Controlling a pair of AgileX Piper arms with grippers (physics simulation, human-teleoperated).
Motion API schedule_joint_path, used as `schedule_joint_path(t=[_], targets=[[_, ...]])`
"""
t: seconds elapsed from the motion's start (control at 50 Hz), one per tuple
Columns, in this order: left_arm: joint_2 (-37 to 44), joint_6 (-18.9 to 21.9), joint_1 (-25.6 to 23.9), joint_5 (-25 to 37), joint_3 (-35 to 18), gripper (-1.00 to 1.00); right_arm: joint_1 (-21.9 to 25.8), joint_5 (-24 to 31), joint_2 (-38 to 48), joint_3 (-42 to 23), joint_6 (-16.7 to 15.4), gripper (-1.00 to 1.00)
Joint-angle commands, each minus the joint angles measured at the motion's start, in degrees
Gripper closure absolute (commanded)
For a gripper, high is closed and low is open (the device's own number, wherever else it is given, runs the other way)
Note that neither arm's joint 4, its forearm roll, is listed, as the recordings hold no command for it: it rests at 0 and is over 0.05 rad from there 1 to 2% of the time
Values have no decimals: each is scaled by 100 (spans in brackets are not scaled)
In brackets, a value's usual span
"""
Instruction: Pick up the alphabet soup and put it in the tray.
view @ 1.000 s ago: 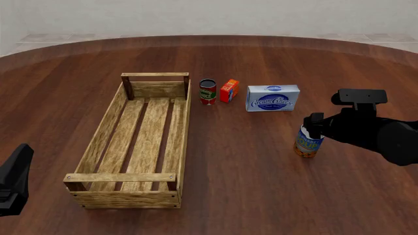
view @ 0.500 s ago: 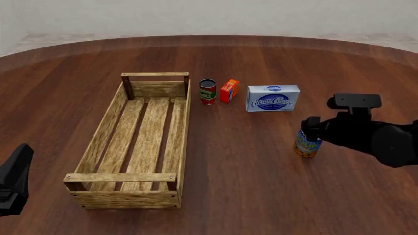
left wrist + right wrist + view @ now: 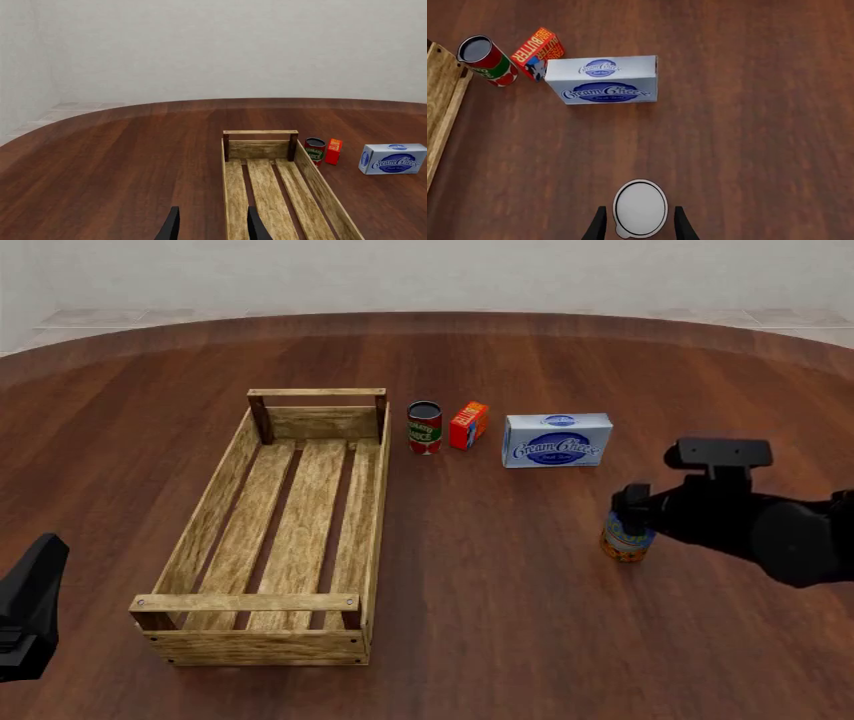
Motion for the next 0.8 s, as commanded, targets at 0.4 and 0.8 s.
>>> schedule_joint_path(t=[0.4,0.8], targets=[[0,0,0,0,0,-100,11,-161,209,28,75,-100],[0,0,0,0,0,-100,-13,-397,454,122,135,-100]])
